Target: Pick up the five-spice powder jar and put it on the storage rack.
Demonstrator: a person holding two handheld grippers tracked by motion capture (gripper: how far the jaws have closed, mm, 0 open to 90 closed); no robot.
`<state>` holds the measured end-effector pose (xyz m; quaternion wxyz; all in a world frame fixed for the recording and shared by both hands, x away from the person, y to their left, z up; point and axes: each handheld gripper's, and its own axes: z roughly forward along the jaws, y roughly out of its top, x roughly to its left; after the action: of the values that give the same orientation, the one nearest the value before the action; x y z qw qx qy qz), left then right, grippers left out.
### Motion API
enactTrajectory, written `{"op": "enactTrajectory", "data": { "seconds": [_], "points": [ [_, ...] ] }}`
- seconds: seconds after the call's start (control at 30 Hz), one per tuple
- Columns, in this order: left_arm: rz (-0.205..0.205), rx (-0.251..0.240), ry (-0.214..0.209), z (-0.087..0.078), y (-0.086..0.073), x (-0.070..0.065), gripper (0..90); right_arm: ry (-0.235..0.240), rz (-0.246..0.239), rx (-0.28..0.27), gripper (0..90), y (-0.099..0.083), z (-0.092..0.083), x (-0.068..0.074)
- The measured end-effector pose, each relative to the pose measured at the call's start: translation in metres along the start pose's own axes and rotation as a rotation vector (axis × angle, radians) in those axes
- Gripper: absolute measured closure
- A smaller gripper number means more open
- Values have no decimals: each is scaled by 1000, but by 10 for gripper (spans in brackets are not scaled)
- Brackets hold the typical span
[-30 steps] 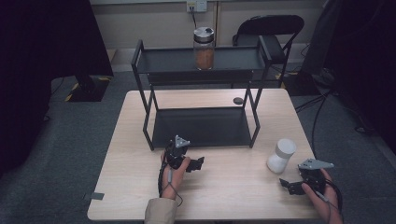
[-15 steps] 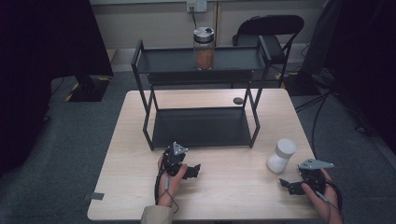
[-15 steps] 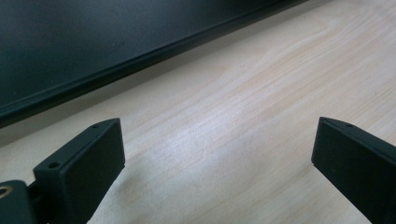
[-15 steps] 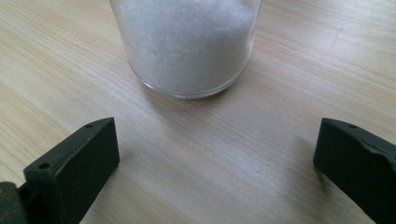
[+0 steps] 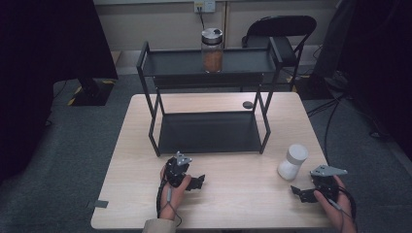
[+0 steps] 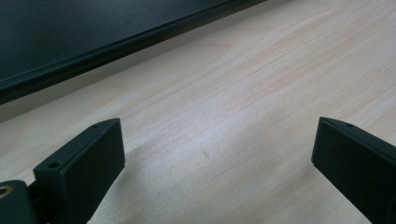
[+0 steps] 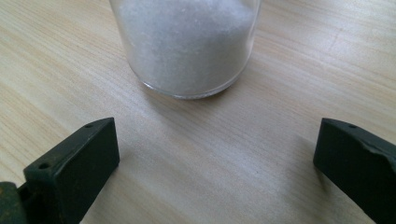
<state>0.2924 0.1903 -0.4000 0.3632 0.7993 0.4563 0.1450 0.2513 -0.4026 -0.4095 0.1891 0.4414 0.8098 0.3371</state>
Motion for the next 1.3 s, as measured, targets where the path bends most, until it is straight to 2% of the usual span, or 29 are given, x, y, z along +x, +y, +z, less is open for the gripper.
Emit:
{"op": "enactTrajectory", "data": {
  "seconds": [0.2,0.53,0.77,0.97,1.3],
  "points": [
    [9,24,0,0,-1,1,19,-1,0,0,0,0,0,0],
    [10,34,12,-1,-6,2,18,-1,1,0,0,0,0,0],
    [25,23,18,-1,-11,0,9,-2,1,0,0,0,0,0],
    [72,-3,50,2,-19,-6,0,-2,1,0,0,0,0,0],
    [72,-4,51,2,-19,-6,0,-4,2,0,0,0,1,1]
  ]
}}
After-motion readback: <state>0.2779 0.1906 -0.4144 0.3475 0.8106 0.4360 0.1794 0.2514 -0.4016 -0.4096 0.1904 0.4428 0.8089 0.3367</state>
